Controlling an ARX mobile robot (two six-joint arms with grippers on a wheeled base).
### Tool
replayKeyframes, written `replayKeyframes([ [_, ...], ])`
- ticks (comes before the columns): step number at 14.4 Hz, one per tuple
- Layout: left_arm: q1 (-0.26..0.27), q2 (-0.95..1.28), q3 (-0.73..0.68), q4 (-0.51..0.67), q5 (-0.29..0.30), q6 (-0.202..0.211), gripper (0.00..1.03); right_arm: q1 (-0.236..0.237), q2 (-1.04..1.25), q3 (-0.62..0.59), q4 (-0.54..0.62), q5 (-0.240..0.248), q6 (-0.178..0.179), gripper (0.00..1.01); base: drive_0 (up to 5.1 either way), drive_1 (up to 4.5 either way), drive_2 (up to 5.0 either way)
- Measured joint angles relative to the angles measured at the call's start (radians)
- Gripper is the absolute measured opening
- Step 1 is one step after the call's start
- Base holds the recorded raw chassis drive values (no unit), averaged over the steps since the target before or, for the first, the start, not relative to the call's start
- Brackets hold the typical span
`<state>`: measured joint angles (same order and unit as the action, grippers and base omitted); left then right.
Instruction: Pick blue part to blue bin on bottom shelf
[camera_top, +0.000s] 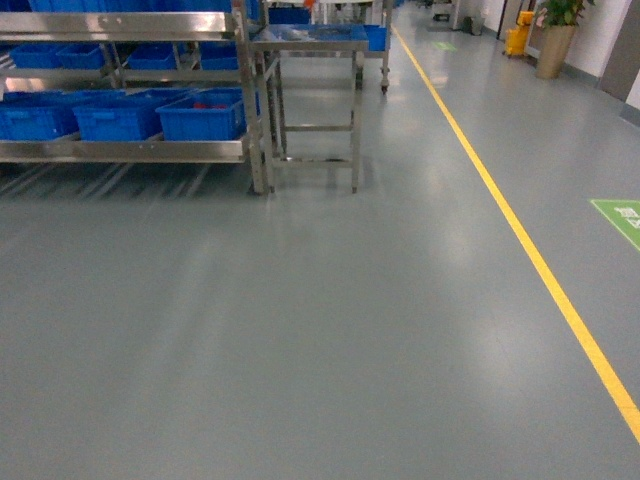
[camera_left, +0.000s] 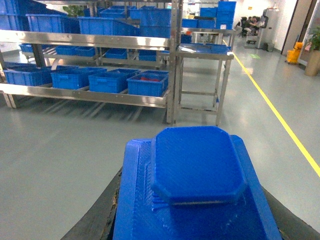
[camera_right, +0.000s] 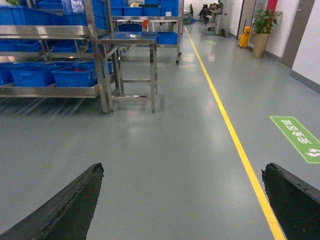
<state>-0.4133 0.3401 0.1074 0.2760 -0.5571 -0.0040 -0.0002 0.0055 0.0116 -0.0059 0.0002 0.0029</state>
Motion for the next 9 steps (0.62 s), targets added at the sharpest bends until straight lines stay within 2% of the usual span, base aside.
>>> replayKeyframes([
  [9, 0.000, 0.000, 0.000, 0.001, 0.000, 0.000, 0.43, 0.000, 0.000, 0.000, 0.000, 0.000, 0.000, 0.98, 0.0, 4.15, -4.1],
])
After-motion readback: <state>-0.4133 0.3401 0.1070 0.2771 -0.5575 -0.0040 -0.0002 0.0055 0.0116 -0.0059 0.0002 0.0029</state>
